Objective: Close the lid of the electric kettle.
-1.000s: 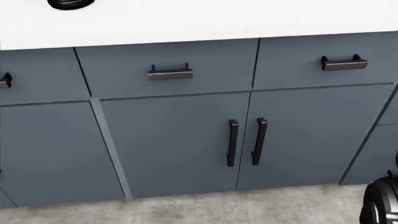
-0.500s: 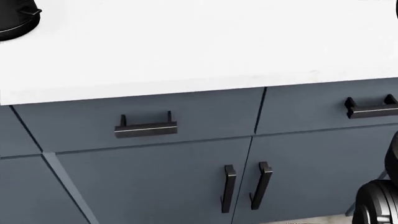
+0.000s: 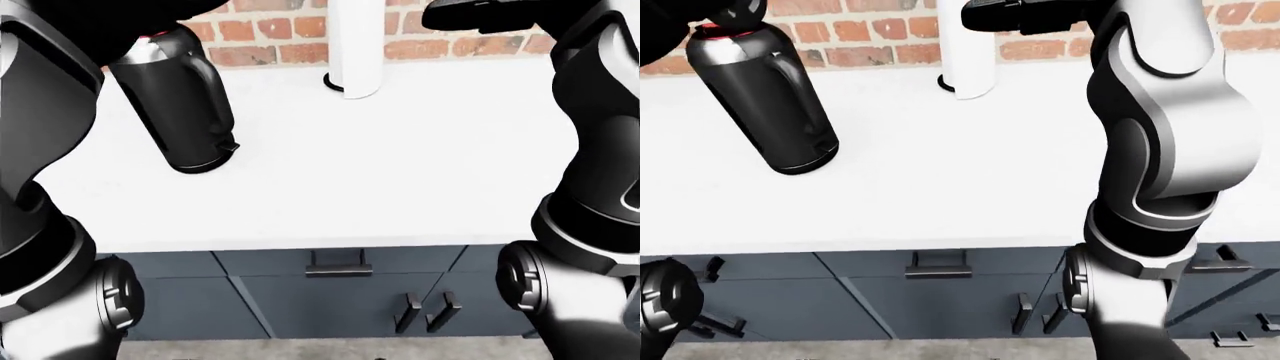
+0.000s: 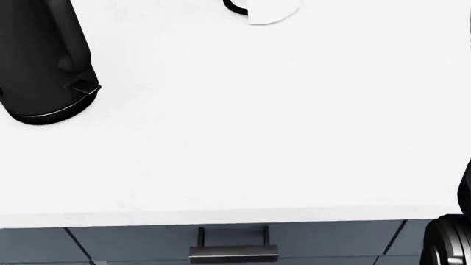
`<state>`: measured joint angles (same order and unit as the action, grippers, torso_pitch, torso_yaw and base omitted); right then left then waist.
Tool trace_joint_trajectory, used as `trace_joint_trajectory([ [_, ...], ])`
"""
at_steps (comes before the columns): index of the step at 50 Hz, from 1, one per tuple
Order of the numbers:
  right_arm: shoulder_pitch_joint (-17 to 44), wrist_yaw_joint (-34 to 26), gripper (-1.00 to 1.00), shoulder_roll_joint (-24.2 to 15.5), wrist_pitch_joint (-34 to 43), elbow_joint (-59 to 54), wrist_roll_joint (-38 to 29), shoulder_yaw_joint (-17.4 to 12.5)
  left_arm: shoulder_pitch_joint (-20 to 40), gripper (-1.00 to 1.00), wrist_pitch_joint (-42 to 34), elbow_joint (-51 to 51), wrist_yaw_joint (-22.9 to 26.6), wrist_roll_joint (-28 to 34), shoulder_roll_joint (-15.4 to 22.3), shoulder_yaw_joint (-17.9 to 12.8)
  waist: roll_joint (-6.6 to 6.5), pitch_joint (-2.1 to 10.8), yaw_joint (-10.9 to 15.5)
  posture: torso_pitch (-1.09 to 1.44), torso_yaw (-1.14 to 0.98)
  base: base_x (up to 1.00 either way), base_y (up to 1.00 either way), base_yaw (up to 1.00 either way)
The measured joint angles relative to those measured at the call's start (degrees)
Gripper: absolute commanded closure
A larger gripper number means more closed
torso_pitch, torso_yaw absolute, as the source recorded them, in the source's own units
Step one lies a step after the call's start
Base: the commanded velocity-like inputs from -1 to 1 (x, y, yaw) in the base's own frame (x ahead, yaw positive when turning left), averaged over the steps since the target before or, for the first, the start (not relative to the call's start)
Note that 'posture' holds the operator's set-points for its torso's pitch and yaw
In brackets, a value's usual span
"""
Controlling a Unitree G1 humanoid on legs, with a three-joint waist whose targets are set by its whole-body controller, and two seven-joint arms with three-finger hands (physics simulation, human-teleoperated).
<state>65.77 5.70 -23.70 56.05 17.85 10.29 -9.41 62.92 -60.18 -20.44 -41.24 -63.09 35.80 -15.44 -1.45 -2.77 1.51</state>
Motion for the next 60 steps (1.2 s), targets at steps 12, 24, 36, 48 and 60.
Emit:
trace_joint_trajectory([
  [12, 0.65, 0.66, -1.00, 0.45, -0.11, -1.29, -0.36, -1.26, -1.01, -1.00, -0.24, 0.44, 0.21, -0.19, -0.68, 1.27, 1.09, -2.31, -1.97, 0.00, 0.00, 0.00, 0.07, 0.17],
  [24, 1.01, -0.03, -1.00, 0.70, -0.80, 0.05, -0.54, -0.04, -1.14, -1.00, -0.58, 1.04, 0.13, -0.49, -0.46, 0.91, 0.60, -1.62, -1.57, 0.00, 0.00, 0.04, 0.00, 0.00],
  [36, 1.52, 2.11, -1.00, 0.22, -1.75, 0.17, 0.47, -0.95, -0.21, -1.00, -2.00, -0.52, 0.46, 0.52, -0.21, 1.97, 0.71, -1.32, -2.02, -0.05, 0.00, 0.03, 0.00, 0.00],
  [48, 1.78, 2.53, -1.00, -0.23, -2.42, -0.31, 0.86, -0.77, 0.82, -1.00, -2.17, 0.39, 0.25, 1.55, -0.77, 0.20, 0.53, 2.70, -2.08, -0.17, 0.00, 0.00, 0.00, 0.00],
  [60, 1.75, 3.00, -1.00, -0.57, -3.04, -0.29, 0.99, -1.03, 0.80, -1.00, -1.10, 0.39, -0.52, 0.39, -0.08, 0.21, 0.37, 7.16, -1.88, -0.29, 0.00, 0.00, 0.00, 0.00],
])
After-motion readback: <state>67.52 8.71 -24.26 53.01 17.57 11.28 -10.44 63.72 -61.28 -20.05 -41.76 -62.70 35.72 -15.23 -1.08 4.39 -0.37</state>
